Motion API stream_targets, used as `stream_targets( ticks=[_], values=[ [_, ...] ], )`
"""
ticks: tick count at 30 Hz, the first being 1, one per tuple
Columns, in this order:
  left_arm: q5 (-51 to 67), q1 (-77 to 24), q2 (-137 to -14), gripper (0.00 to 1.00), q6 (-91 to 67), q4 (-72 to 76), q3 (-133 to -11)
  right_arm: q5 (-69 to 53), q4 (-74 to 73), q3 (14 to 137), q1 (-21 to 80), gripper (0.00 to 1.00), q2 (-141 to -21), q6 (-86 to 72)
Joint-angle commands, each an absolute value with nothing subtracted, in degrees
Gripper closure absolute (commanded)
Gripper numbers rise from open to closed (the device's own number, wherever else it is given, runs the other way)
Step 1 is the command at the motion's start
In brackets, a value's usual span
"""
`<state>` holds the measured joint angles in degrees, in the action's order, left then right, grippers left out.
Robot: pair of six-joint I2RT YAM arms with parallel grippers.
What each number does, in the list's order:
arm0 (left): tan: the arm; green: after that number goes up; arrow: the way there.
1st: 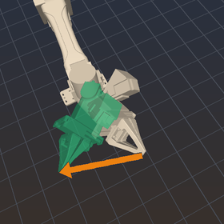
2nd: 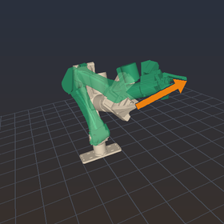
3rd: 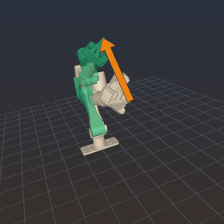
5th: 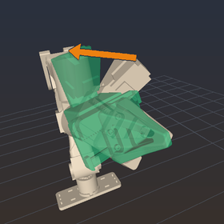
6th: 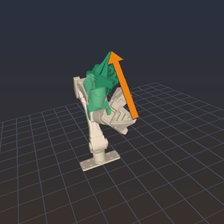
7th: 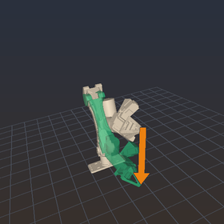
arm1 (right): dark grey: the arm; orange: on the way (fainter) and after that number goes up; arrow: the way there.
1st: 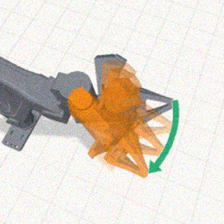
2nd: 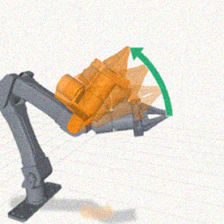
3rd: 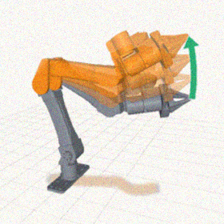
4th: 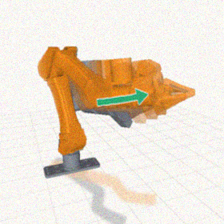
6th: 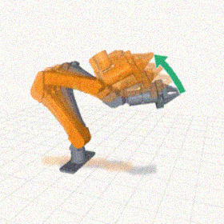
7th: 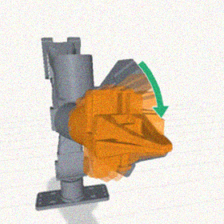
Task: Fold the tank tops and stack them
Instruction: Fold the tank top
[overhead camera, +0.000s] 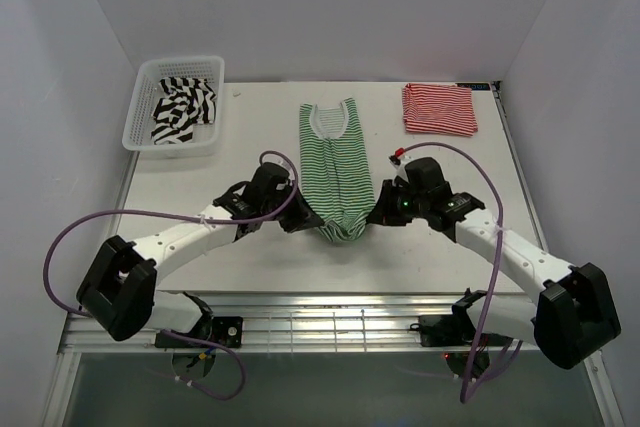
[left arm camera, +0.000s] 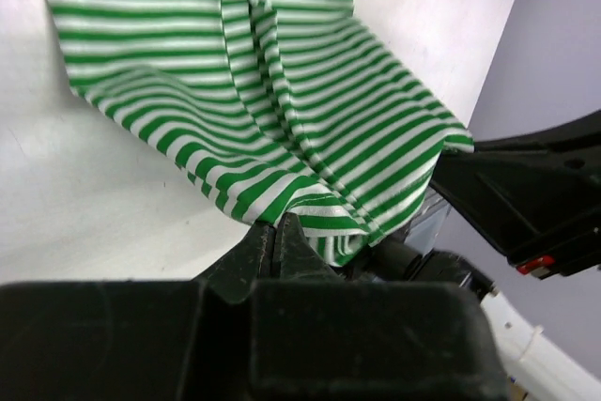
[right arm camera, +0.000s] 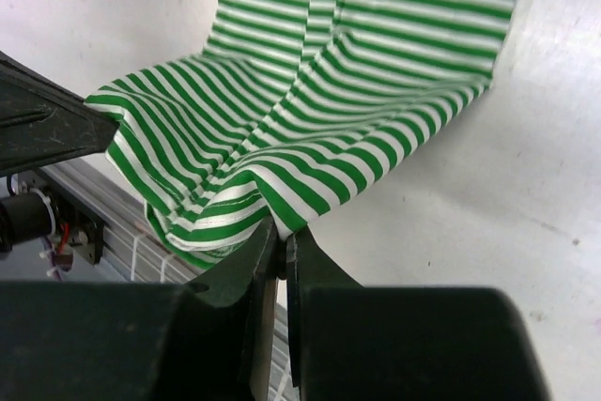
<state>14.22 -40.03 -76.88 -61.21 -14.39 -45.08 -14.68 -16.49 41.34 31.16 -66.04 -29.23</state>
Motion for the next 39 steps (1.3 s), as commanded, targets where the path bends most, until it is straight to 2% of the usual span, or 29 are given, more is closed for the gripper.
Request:
stream_targets(
  ticks=[1, 9, 22, 39],
  values=[
    [15.9, -35.7, -77.9, 1.0, -58.6, -13.7, -49.3, -12.8, -16.1, 47.7, 29.6, 0.92, -69.5, -26.3],
    [18.8, -28.5, -86.5, 1.0, -54.2, -13.4, -59.5, -14.2, -15.8, 61.9, 25.9, 0.92, -80.1, -22.7],
    [21.2, -21.5, -102.3, 1.0, -47.1, -14.6, -75.6, -19.6, -14.2, 73.9, 21.0, 0.92, -96.4, -19.3],
    [22.0, -19.4, -112.4, 1.0, -43.7, -13.3, -81.5, -24.4, -12.7, 83.1, 18.8, 0.92, -110.3, -17.1]
  ],
)
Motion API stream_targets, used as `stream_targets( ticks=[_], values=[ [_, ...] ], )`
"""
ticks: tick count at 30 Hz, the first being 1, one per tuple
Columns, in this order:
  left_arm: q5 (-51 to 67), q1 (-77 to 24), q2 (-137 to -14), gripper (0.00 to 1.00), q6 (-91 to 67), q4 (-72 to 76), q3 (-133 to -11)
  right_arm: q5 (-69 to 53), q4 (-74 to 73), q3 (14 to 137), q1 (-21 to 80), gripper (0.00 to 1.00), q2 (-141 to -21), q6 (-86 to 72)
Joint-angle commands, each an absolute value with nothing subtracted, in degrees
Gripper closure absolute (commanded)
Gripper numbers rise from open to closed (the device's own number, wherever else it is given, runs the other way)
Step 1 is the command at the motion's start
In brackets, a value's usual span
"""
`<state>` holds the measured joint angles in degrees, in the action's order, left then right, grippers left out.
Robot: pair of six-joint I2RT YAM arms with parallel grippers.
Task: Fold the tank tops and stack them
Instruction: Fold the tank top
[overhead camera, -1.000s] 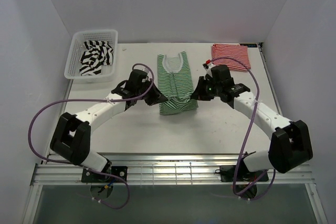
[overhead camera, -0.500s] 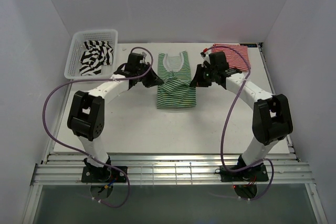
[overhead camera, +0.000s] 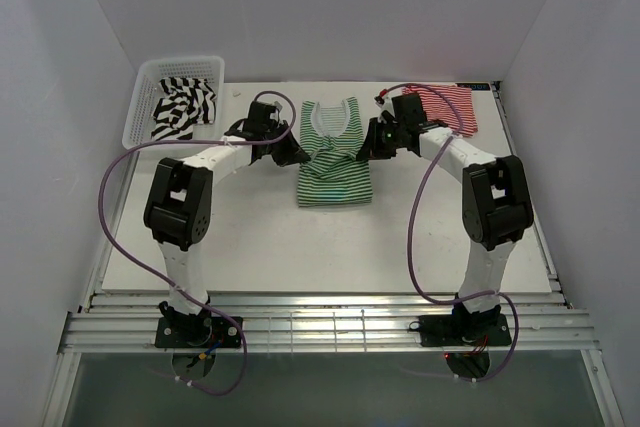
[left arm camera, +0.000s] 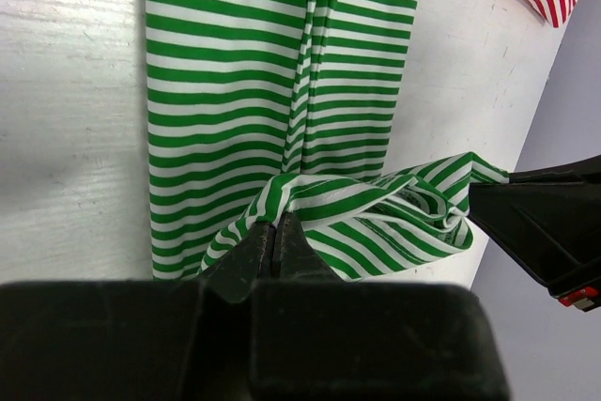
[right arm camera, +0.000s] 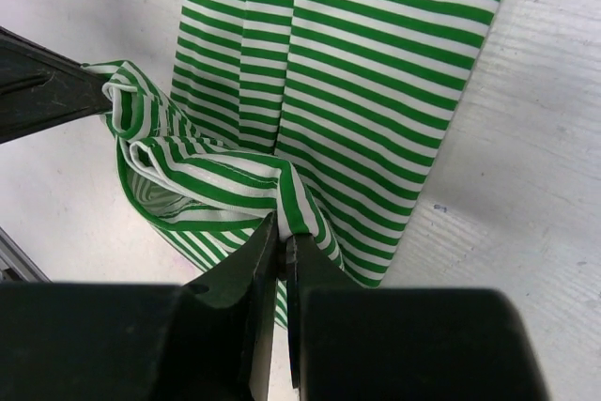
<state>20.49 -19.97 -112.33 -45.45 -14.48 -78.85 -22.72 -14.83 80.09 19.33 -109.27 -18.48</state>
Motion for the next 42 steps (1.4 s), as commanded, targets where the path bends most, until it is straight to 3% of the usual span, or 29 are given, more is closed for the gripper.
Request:
stream_targets(
  ticks=[1, 21, 23, 25, 26, 27, 31, 33, 36, 42],
  values=[
    [22.2, -19.4, -112.8, 1.0, -43.6, -13.2, -81.6, -24.5, -12.4, 83.2, 18.7, 0.92, -110.5, -17.1],
    [19.2, -18.7, -117.6, 0.98, -41.7, -14.1, -85.1, -26.9, -11.2, 88.2, 17.2, 0.92, -119.3, -17.5],
    [19.1, -18.7, -117.9, 0.89, -41.4, -14.2, -85.4, -27.7, -11.2, 89.0, 17.1, 0.87, -119.9, -17.8],
    [18.9, -18.7, -118.2, 0.69, -41.0, -13.9, -86.1, -28.5, -11.2, 89.6, 17.1, 0.81, -120.7, -18.1],
    [18.9, -18.7, -118.3, 0.6, -41.0, -13.8, -86.5, -29.0, -11.3, 90.0, 17.0, 0.67, -120.8, -18.4],
    [19.0, -18.7, -118.3, 0.4, -40.6, -13.6, -87.3, -29.3, -11.3, 90.2, 16.9, 0.64, -120.6, -18.7],
    [19.7, -18.7, -117.3, 0.11, -38.2, -14.1, -89.6, -29.8, -11.5, 90.4, 16.9, 0.39, -118.1, -19.1],
    [19.7, -18.7, -116.4, 0.04, -37.6, -14.2, -90.0, -30.3, -11.5, 89.4, 16.8, 0.24, -115.7, -19.1],
    [19.7, -18.8, -113.2, 0.02, -36.8, -14.2, -89.1, -31.0, -11.1, 85.7, 16.8, 0.07, -111.9, -18.6],
    [22.3, -20.0, -106.1, 0.02, -37.9, -14.0, -80.9, -34.7, -8.3, 75.4, 17.1, 0.1, -103.9, -20.2]
  ],
)
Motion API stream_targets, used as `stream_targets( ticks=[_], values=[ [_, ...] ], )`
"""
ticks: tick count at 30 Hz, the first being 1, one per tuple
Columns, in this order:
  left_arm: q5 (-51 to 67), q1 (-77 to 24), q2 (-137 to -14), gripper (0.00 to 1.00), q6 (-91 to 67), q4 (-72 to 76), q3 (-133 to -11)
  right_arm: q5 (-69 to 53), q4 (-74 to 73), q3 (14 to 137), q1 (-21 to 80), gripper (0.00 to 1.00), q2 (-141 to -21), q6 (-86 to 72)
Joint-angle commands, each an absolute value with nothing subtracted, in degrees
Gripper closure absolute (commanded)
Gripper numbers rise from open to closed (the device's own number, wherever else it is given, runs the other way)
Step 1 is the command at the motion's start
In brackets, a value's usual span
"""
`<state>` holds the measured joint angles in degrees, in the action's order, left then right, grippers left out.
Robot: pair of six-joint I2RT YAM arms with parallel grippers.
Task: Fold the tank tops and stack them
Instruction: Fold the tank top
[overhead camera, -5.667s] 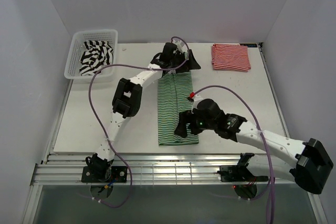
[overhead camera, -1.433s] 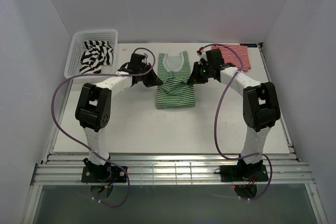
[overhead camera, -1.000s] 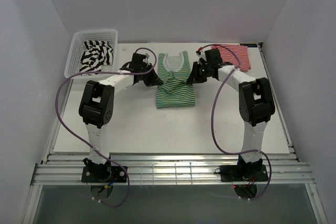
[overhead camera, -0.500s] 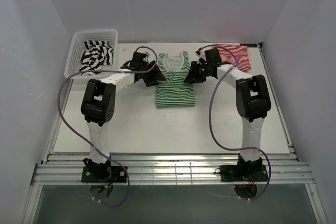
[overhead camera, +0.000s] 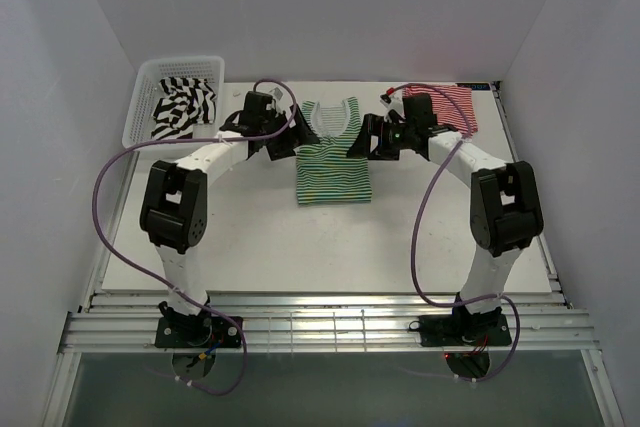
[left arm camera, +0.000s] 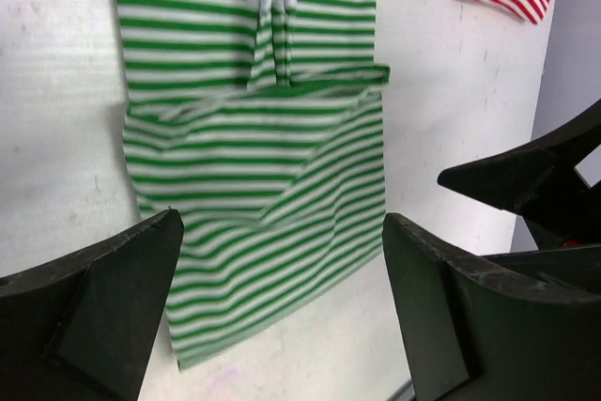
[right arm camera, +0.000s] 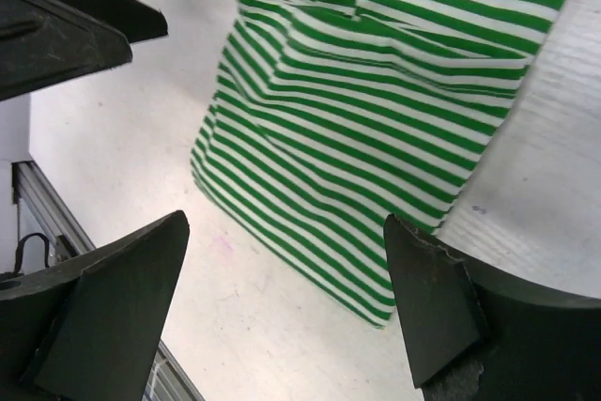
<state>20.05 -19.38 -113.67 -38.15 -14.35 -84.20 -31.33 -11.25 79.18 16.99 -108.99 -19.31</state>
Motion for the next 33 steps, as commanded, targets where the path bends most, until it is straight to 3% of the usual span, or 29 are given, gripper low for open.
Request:
stream_targets(
  ticks=[1, 9, 18, 21, 33],
  values=[
    [22.7, -20.4, -105.3, 0.02, -38.1, -14.1, -79.6, -34.6, -7.5, 71.8, 17.1, 0.1, -102.8, -20.6],
    [17.7, -22.2, -95.8, 0.02, -40.8, -14.8, -61.8, -30.0, -7.9, 57.7, 17.1, 0.1, -95.3, -21.6],
    [18.5, -22.3, -100.4, 0.02, -41.9, -13.2, -57.7, -26.4, -4.6, 54.4, 16.8, 0.08, -99.5, -26.2],
    [19.6, -22.3, -101.9, 0.12, -41.9, -12.2, -57.5, -27.2, -3.3, 54.3, 16.5, 0.0, -101.6, -28.1],
    [20.5, -23.1, -107.5, 0.54, -41.2, -10.4, -58.4, -27.2, -1.2, 53.3, 16.3, 0.41, -105.1, -29.9]
  ],
)
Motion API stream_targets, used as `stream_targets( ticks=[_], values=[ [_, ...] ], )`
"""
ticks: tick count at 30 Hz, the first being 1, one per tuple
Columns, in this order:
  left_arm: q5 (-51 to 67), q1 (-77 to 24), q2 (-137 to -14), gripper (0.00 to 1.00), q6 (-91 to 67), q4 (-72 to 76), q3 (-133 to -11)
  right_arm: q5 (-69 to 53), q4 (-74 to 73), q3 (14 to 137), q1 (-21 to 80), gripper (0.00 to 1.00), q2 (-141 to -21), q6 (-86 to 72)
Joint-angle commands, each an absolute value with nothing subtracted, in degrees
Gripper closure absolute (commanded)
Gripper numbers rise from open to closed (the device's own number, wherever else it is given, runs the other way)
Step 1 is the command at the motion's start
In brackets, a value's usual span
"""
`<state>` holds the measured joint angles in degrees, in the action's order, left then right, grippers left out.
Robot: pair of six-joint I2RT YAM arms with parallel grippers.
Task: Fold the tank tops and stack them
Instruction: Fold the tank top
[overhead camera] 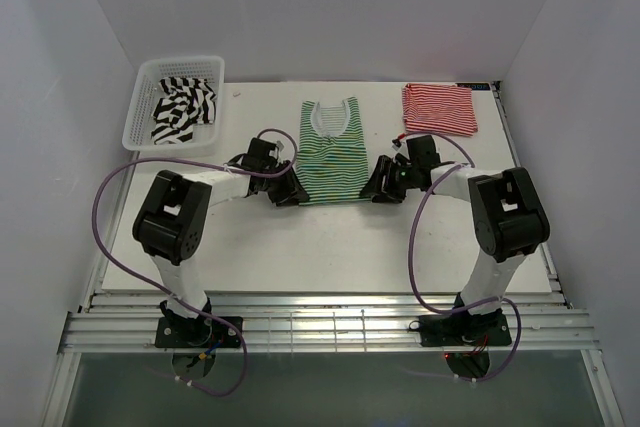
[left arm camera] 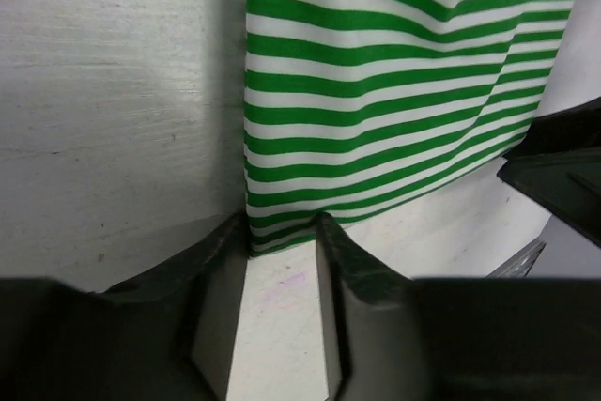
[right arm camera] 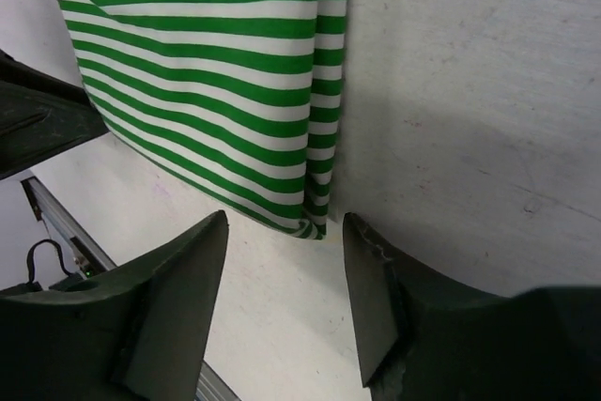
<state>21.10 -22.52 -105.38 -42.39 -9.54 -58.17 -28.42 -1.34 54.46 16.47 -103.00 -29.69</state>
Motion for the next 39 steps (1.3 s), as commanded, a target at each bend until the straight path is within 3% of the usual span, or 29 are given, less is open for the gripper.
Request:
stream_targets(
  ticks=[1, 7, 8, 9, 10, 16, 27, 33, 39],
  values=[
    [20.6, -23.2, -108.0, 0.57, -41.2, -10.3, -58.4, -27.4, -1.2, 53.3, 16.3, 0.43, -105.5, -29.9],
    [20.2, -23.3, -108.3, 0.89, -41.6, -10.1, -58.4, -27.9, -0.7, 53.0, 16.3, 0.66, -107.1, -29.9],
    [20.5, -23.3, -108.2, 0.96, -41.6, -10.1, -58.4, -28.3, -0.7, 53.0, 16.4, 0.82, -107.4, -29.8],
    [20.9, -23.3, -108.1, 1.0, -41.7, -10.2, -58.5, -28.3, -0.7, 53.0, 16.4, 0.9, -107.3, -29.8],
    [21.3, -23.4, -108.0, 1.0, -41.7, -10.2, -58.7, -28.4, -0.7, 53.0, 16.3, 0.92, -107.0, -29.5],
    [24.2, -24.7, -101.6, 1.0, -42.6, -10.9, -56.4, -30.6, -1.7, 49.5, 16.4, 0.92, -100.1, -28.7],
    [32.8, -26.4, -79.8, 1.0, -48.6, -18.2, -47.3, -34.5, -16.0, 38.4, 16.4, 0.92, -73.8, -28.3],
    [35.2, -26.7, -72.3, 1.0, -51.4, -23.4, -49.1, -35.9, -25.7, 43.9, 16.3, 0.92, -65.1, -28.8],
    [35.4, -26.6, -71.8, 1.0, -51.2, -27.4, -54.6, -36.7, -32.3, 51.7, 15.7, 0.92, -64.5, -28.7]
  ],
)
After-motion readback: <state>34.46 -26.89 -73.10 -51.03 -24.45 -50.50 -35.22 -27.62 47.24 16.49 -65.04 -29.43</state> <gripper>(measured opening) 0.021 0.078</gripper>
